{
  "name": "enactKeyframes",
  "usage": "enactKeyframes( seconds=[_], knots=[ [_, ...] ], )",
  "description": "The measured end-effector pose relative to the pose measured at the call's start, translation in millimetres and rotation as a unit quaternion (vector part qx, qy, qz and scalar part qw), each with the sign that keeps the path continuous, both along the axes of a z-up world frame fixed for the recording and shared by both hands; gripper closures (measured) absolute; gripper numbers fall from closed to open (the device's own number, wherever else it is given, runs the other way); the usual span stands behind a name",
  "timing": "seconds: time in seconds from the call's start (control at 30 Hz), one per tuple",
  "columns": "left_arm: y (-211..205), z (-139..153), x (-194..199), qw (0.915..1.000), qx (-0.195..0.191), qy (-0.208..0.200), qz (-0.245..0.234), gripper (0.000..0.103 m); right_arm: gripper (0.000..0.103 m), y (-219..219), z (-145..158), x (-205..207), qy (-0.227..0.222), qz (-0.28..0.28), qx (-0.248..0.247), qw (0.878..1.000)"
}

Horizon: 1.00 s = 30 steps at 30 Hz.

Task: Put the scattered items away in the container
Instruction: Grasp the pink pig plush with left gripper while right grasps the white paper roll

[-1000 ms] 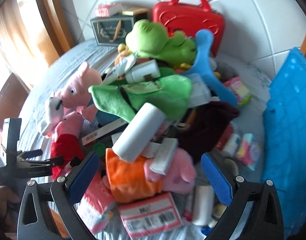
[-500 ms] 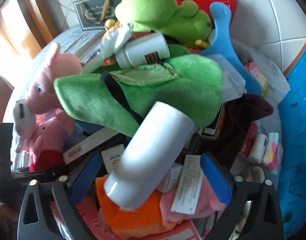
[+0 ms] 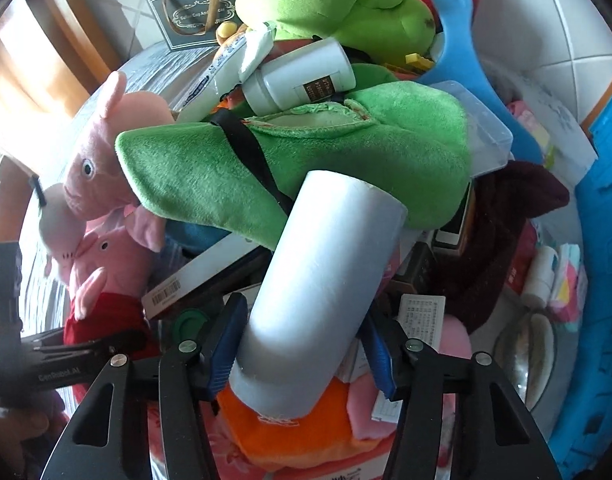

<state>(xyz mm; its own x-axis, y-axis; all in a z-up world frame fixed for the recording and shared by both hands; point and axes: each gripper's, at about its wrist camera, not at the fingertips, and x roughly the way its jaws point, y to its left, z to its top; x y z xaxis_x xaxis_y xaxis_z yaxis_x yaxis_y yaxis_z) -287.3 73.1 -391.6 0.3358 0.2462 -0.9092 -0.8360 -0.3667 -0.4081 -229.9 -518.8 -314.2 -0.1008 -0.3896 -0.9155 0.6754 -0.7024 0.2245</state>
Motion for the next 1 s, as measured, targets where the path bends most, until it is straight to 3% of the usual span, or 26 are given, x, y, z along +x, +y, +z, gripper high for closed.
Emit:
enactKeyframes(
  seconds=[0.13,0.57,1.0],
  knots=[
    [-3.3,21.4,8.3,0.9993,0.034,0.018,-0.007,0.032,0.050,3.8,6.4,1.5,0.007,-0.003,-0.004,1.000],
    [-26.7,53.3,40.1,0.9977,0.040,0.051,-0.018,0.033,0.053,15.4,30.3,13.3,0.036,-0.009,-0.008,0.999],
    [-49.2,106.2,73.9,0.9941,0.074,0.067,-0.042,0.033,0.058,51.3,53.7,22.7,0.050,-0.027,-0.020,0.998]
  ],
)
